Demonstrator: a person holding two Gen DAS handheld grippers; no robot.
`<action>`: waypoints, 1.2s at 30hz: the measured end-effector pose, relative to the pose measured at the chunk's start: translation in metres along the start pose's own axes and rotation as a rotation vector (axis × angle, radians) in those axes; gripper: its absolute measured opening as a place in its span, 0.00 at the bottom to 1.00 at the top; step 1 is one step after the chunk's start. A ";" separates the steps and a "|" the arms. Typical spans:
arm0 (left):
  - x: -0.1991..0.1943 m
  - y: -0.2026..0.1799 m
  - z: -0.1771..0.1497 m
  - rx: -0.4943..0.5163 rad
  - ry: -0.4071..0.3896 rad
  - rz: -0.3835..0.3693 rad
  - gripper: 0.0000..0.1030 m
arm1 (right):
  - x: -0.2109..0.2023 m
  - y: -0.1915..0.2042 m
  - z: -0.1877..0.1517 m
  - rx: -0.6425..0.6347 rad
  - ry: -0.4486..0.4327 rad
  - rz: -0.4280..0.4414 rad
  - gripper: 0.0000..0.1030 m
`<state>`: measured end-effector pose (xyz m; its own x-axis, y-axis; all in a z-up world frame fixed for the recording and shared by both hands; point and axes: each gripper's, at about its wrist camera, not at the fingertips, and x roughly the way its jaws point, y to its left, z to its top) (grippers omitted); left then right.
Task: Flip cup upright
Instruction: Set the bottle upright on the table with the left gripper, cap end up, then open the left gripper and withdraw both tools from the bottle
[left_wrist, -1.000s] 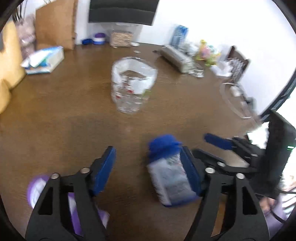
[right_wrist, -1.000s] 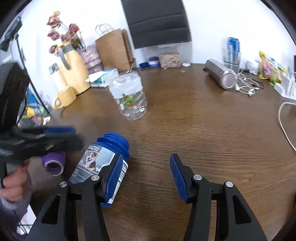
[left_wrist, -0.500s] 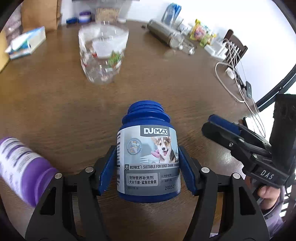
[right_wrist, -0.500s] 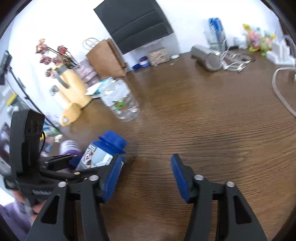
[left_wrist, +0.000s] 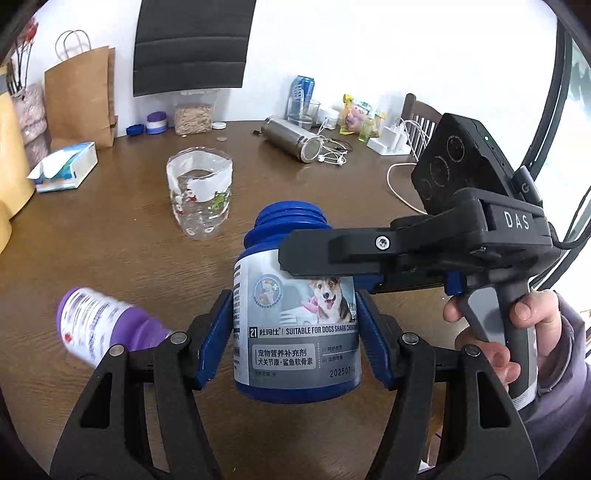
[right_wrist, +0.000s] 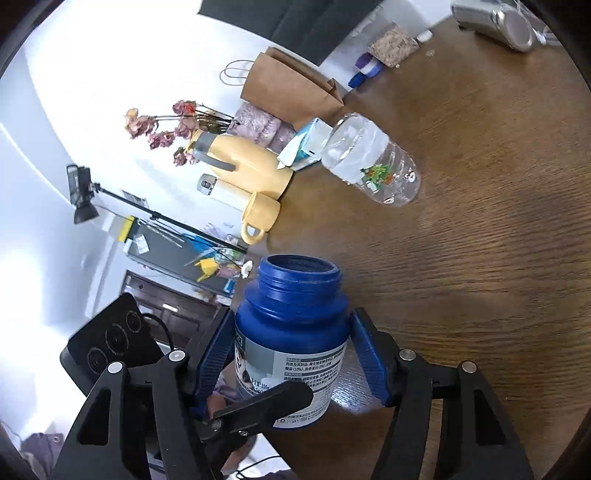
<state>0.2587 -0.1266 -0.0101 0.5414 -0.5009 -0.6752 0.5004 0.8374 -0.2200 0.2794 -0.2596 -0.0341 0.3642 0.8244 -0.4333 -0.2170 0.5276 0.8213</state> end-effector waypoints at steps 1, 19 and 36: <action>0.000 -0.001 0.000 0.000 0.003 -0.003 0.59 | 0.001 0.006 -0.002 -0.026 -0.003 -0.027 0.66; -0.056 0.006 -0.111 0.068 -0.059 0.008 0.58 | 0.047 0.107 -0.136 -0.725 -0.011 -0.413 0.66; -0.056 0.012 -0.140 0.132 -0.121 0.075 0.62 | 0.042 0.104 -0.164 -0.629 -0.022 -0.405 0.67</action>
<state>0.1399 -0.0578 -0.0739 0.6538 -0.4672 -0.5952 0.5355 0.8414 -0.0723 0.1234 -0.1363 -0.0276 0.5426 0.5398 -0.6436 -0.5363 0.8123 0.2293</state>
